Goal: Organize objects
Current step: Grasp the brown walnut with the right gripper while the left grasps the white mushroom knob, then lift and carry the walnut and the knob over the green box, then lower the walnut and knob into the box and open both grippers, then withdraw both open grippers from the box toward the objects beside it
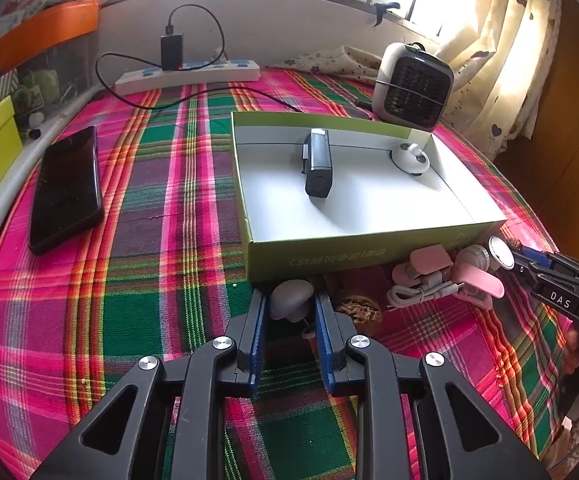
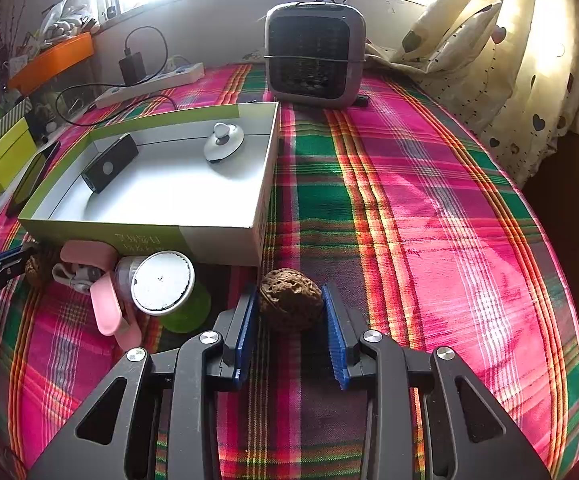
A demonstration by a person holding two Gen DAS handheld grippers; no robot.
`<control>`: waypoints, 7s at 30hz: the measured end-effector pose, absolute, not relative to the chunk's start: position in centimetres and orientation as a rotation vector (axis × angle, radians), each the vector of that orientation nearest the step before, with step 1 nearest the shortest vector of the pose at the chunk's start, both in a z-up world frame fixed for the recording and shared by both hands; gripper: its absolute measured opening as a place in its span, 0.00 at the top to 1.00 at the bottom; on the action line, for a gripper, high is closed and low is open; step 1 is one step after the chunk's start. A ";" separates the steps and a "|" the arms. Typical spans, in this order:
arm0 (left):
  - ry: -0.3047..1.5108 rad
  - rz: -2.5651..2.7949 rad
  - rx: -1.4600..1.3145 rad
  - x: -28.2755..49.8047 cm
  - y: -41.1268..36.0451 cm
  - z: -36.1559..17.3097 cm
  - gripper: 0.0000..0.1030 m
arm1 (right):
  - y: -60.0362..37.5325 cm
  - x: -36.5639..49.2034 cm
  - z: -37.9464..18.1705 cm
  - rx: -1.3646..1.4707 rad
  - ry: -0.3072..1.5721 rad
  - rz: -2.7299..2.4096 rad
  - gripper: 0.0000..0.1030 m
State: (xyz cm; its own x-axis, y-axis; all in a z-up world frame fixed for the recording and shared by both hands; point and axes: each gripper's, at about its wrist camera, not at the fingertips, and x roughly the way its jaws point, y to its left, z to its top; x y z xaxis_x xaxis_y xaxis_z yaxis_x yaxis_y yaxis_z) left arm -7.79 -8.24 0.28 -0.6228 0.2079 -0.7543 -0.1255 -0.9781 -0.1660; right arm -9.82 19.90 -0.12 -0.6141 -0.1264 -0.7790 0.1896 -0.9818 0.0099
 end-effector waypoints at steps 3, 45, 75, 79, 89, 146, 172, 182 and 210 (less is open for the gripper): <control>-0.145 2.671 -1.256 -7.7 -8.2 0.3 0.80 | 19.9 -9.8 -0.1 1.281 0.107 -2.667 0.68; -0.153 2.686 -1.127 -7.7 -7.9 5.3 0.80 | 19.0 -9.6 4.4 1.129 0.113 -2.668 0.68; -0.099 2.648 -1.225 -18.7 -7.6 4.0 0.80 | 8.8 -19.8 3.7 1.148 0.286 -2.448 0.68; -0.076 2.640 -1.253 -19.7 -7.5 3.3 0.80 | 8.2 -20.8 2.7 1.192 0.313 -2.433 0.68; -0.067 2.623 -1.280 -21.1 -7.2 2.4 0.80 | 7.3 -22.1 1.5 1.237 0.372 -2.397 0.68; -0.003 2.672 -1.269 -20.5 -6.6 2.9 0.65 | 7.7 -22.2 1.6 1.230 0.342 -2.456 0.46; -0.037 2.739 -1.174 -14.1 -5.9 5.2 0.64 | 10.4 -16.7 4.3 1.140 0.218 -2.533 0.41; -0.027 2.750 -1.126 -9.9 -4.8 5.3 0.64 | 12.8 -12.9 4.8 1.097 0.132 -2.581 0.41; -0.095 2.731 -1.160 -4.6 -5.4 2.3 0.64 | 15.8 -6.8 2.9 1.052 0.103 -2.641 0.41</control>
